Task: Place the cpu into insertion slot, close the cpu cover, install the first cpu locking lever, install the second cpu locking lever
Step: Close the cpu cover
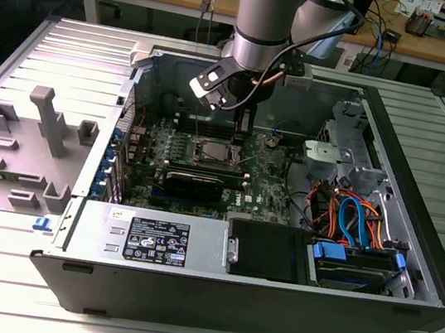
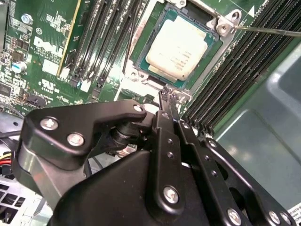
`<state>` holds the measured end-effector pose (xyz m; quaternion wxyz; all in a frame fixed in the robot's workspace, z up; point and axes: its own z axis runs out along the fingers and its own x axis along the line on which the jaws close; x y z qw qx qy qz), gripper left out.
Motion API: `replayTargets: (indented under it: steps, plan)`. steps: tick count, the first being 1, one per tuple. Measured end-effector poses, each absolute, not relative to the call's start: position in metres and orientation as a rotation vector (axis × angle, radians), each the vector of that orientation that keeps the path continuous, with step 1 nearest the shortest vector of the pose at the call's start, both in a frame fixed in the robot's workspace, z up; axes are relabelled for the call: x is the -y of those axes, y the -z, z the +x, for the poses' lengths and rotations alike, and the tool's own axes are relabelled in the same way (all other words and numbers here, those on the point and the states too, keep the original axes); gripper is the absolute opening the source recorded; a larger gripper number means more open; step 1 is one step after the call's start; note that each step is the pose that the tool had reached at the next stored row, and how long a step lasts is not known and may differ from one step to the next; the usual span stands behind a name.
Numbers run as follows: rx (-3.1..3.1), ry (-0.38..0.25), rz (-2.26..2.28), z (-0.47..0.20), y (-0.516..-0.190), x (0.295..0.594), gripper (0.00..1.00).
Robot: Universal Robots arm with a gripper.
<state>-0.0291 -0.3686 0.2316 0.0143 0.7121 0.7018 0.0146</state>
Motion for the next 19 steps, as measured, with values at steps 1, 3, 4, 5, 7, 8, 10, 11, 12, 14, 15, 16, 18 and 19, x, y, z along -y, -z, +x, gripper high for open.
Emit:
replayTargets:
  steps: [1, 3, 4, 5, 7, 8, 10, 11, 12, 14, 15, 16, 18, 19]
  plan:
    - [-2.185, -0.046, 2.217, -0.029, -0.233, 0.369, 0.11]
    - [-2.185, -0.046, 2.217, -0.025, -0.233, 0.369, 0.11]
    - [-2.185, -0.046, 2.217, -0.024, -0.233, 0.369, 0.11]
    - [-2.185, -0.046, 2.217, -0.022, -0.233, 0.369, 0.11]
    - [-2.185, -0.046, 2.217, -0.021, -0.233, 0.369, 0.11]
    - [-2.185, -0.046, 2.217, -0.021, -0.234, 0.369, 0.11]
    - [-2.185, -0.046, 2.217, -0.021, -0.239, 0.369, 0.11]
    - [-2.185, -0.046, 2.217, -0.021, -0.242, 0.369, 0.11]
    - [-2.185, -0.046, 2.217, -0.021, -0.245, 0.369, 0.11]
    - [-2.185, -0.046, 2.217, -0.021, -0.249, 0.369, 0.11]
    - [-2.185, -0.045, 2.217, -0.021, -0.252, 0.369, 0.11]
    - [-2.185, -0.046, 2.217, -0.02, -0.253, 0.369, 0.11]
    - [-2.185, -0.046, 2.217, -0.018, -0.255, 0.369, 0.11]
    - [-2.185, -0.046, 2.217, -0.016, -0.255, 0.369, 0.11]
